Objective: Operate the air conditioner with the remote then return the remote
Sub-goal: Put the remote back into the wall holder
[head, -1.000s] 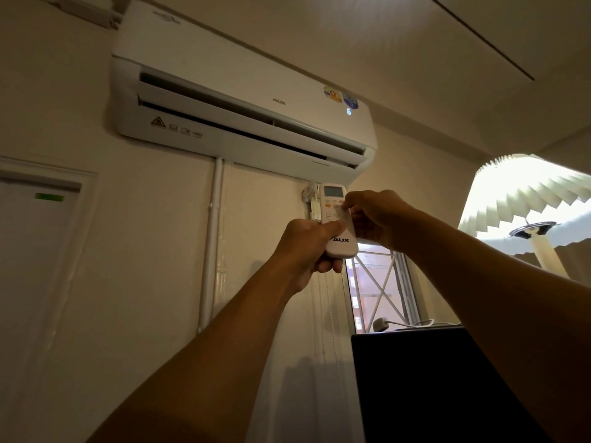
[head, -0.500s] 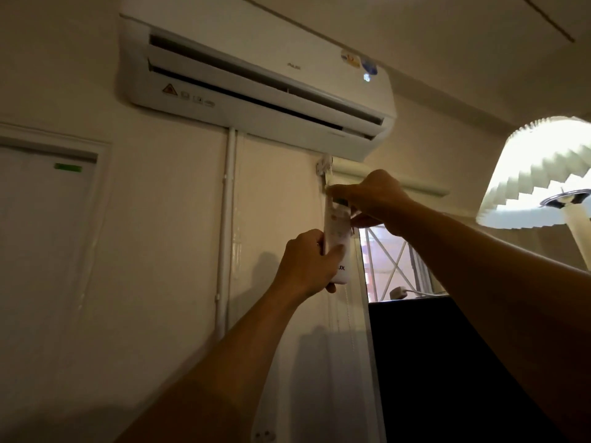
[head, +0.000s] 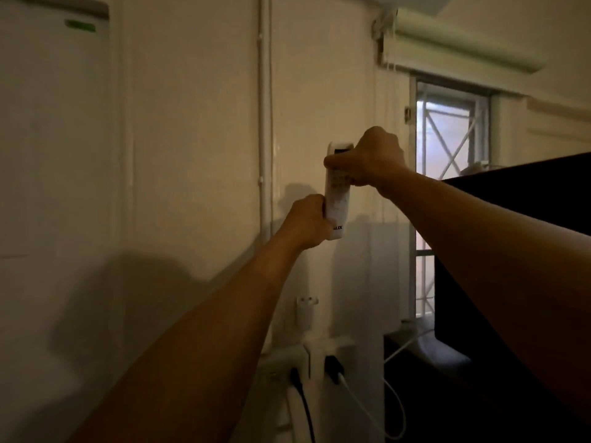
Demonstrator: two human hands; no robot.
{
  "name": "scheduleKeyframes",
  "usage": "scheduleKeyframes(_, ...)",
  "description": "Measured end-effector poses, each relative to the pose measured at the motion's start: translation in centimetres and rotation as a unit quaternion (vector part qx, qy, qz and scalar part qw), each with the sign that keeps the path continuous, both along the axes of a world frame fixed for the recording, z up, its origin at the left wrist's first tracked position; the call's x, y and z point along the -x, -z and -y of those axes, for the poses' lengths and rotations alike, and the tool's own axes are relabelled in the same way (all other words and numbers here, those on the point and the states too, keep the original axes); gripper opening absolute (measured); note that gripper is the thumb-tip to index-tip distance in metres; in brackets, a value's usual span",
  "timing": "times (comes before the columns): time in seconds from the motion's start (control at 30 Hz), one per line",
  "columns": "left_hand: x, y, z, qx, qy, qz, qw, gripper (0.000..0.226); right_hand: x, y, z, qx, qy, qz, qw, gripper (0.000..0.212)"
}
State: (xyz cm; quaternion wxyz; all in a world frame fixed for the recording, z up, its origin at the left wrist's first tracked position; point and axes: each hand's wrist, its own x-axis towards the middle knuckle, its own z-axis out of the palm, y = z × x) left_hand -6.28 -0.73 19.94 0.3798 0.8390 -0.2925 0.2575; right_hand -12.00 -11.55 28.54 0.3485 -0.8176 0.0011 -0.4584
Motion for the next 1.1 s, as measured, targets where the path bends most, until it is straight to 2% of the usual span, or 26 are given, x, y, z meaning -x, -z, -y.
scheduleKeyframes(0.13, -1.9, 2.9, -1.2, 0.011, -0.048, -0.016, 0.999, 0.019, -3.3, 3.9, -0.8, 0.011, 0.005, -0.005, 1.0, 0.045)
scheduleKeyframes(0.27, -4.1, 6.1, -1.7, 0.019, -0.081, -0.03, 0.996, 0.012, -6.2, 7.4, -1.4, 0.012, -0.006, -0.023, 1.0, 0.045)
scheduleKeyframes(0.43, -7.0, 9.4, -1.6, 0.023, -0.111, -0.059, 0.992, 0.013, -9.4, 11.4, -1.6, 0.018, -0.009, -0.033, 0.999, 0.052)
scheduleKeyframes(0.63, -9.3, 12.6, -1.6, 0.012, -0.107, -0.08, 0.991, 0.018, -12.2, 14.9, -1.4, 0.026, -0.012, -0.046, 0.999, 0.047)
scheduleKeyframes(0.93, -10.1, 13.9, -1.1, -0.008, -0.112, -0.071, 0.991, 0.02, -13.9, 15.9, -0.8, 0.023, 0.01, -0.053, 0.998, 0.056)
scheduleKeyframes(1.1, -9.6, 15.7, -0.3, 0.013, -0.143, -0.063, 0.988, 0.021, -14.7, 16.5, -0.5, 0.016, 0.022, -0.07, 0.997, 0.06)
